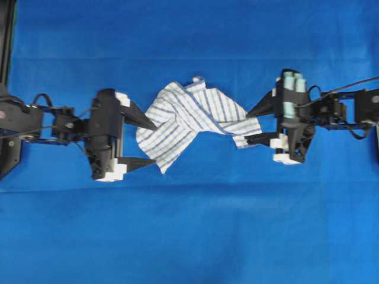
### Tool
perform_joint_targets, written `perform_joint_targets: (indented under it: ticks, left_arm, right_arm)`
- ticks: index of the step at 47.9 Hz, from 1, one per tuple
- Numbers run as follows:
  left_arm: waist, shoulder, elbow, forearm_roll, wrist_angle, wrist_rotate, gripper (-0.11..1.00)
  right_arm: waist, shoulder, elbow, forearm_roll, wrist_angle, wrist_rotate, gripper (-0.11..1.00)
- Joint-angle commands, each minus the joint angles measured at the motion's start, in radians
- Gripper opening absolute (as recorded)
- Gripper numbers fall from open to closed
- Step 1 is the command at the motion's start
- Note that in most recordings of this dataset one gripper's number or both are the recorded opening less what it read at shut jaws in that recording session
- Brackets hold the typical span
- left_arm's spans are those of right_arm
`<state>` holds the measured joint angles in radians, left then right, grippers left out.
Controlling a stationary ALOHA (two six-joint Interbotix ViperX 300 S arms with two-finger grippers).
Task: Lift the towel with both arms.
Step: 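Move both grippers inward and pinch opposite edges of the striped towel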
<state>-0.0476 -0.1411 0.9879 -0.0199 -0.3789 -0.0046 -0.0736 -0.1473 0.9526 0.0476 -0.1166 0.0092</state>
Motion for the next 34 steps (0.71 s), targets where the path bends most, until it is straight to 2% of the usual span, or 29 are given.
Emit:
perform_joint_targets:
  ticks: [1, 16, 26, 30, 34]
  left_arm:
    - [0.000, 0.054, -0.034, -0.002, -0.012, 0.000, 0.91]
    - [0.006, 0.256, -0.087, -0.002, -0.055, 0.000, 0.91]
    - [0.012, 0.279, -0.092, -0.002, -0.058, 0.000, 0.87]
    - [0.015, 0.279, -0.092, -0.002, -0.054, 0.000, 0.76]
    - [0.018, 0.279, -0.092, -0.002, -0.051, 0.002, 0.54]
  right_arm:
    - [-0.008, 0.041, -0.032, 0.009, -0.002, 0.000, 0.63]
    - [-0.038, 0.150, -0.063, 0.017, -0.003, 0.000, 0.63]
    - [-0.044, 0.166, -0.061, 0.017, -0.005, 0.000, 0.61]
    - [-0.046, 0.166, -0.061, 0.017, -0.002, -0.002, 0.54]
    - [-0.044, 0.166, -0.063, 0.017, -0.002, -0.002, 0.35]
